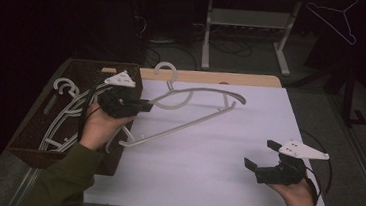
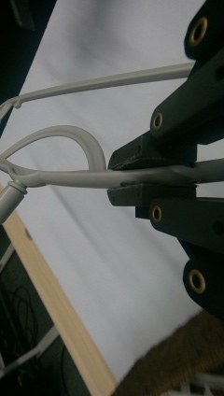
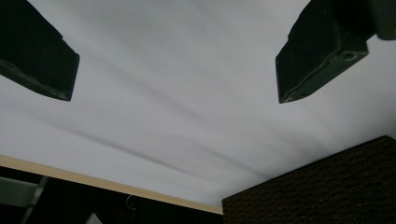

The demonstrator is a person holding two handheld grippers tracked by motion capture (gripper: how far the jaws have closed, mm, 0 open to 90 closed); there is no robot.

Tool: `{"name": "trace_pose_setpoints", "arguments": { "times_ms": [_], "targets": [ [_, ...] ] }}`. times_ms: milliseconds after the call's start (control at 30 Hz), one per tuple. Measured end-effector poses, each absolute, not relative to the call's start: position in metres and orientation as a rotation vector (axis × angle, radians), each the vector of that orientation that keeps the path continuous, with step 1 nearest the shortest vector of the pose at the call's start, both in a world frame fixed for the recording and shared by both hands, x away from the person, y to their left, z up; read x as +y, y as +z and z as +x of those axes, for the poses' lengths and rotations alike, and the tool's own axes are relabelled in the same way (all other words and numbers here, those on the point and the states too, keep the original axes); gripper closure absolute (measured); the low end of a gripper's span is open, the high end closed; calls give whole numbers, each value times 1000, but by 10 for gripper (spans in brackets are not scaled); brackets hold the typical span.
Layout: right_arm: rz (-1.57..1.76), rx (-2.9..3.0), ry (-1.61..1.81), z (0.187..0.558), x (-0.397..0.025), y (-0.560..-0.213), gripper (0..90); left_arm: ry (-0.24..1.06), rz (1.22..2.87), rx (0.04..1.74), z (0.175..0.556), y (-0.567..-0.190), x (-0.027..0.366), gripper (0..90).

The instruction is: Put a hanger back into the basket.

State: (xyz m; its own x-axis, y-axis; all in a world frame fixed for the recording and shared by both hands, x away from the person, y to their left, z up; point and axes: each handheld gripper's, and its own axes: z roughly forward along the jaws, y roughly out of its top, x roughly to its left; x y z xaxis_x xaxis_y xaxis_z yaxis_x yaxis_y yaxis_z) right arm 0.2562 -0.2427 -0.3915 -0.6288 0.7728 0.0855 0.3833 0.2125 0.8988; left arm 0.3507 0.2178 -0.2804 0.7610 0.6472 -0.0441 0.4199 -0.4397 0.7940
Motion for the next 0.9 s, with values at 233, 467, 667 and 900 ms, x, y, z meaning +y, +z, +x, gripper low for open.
{"name": "trace_pose_setpoints", "arguments": {
  "times_ms": [233, 467, 667, 900],
  "targets": [
    [1076, 2112, 1395, 257, -242, -392, 0, 414, 2066, 849, 349, -258, 257, 828],
    [1078, 2111, 1392, 258, -242, -392, 0, 491, 2026, 917, 346, -245, 304, 828],
    [1081, 2111, 1395, 260, -240, -392, 0, 558, 2008, 1003, 346, -247, 344, 828],
    [1084, 2120, 1388, 261, -237, -393, 0, 615, 1991, 1080, 346, -251, 390, 828]
  ]
}}
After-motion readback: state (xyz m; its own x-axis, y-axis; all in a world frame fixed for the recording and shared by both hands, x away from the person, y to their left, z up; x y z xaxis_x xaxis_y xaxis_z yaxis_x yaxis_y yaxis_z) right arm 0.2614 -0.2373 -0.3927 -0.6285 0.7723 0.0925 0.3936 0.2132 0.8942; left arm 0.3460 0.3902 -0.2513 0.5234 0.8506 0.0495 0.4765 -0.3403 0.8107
